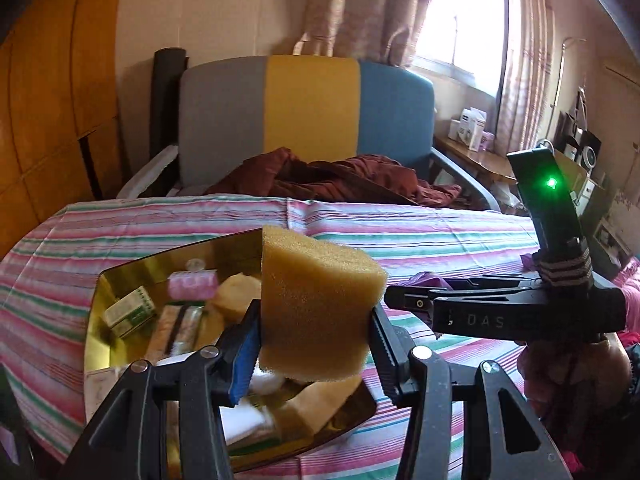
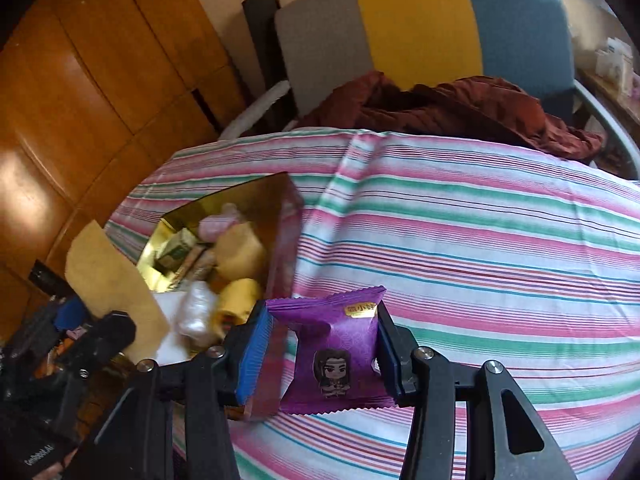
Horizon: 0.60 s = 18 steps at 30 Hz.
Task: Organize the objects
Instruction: 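Carry the sponge and candy packet to the gold tray and open both tools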
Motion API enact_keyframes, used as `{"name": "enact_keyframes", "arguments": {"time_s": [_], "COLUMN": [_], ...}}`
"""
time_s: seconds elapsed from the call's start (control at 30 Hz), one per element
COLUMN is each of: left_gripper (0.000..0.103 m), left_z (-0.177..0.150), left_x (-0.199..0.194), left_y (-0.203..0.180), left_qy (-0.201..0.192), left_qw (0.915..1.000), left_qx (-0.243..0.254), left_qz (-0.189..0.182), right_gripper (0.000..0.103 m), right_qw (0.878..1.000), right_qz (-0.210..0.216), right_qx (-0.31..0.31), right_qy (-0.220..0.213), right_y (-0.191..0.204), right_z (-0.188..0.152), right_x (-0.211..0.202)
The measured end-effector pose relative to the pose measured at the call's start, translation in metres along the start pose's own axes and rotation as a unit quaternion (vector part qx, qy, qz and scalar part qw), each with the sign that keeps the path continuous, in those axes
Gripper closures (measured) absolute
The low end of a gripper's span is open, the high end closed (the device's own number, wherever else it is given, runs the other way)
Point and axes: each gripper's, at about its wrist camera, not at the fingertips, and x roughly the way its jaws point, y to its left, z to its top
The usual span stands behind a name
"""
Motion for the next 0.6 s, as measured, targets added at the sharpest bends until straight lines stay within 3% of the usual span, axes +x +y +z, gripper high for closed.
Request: {"name": "enact_keyframes", "arguments": {"time_s": [0.27,0.43,0.6], "left_gripper": [0.052,0.052,0.052], "left_z": [-0.007,-0.012,-0.011], "left_x": [-0.018,-0.024,-0.009], "left_y": [0.066,0.118,0.145], "left_qy": [-0.007,-0.008,0.004], "left_qw": [0.9979,0.993,0.9892], "left_qx": [-0.061,-0.098,-0.113], "left_qz": [0.023,0.065,0.094], "right_gripper": [0.053,0.053,0.053], "right_qw": [0.999,0.998,0.997], "right_qz": [0.038,0.057,0.06], "right_qx": [-0.02,-0.034,-0.051], "right_qy": [0.0,-0.002,0.009], "right_y": [0.05,0.081,0.104], "right_z": [0.017,0.029,0.038], "right_x": [0.014,0.029,0.051]}}
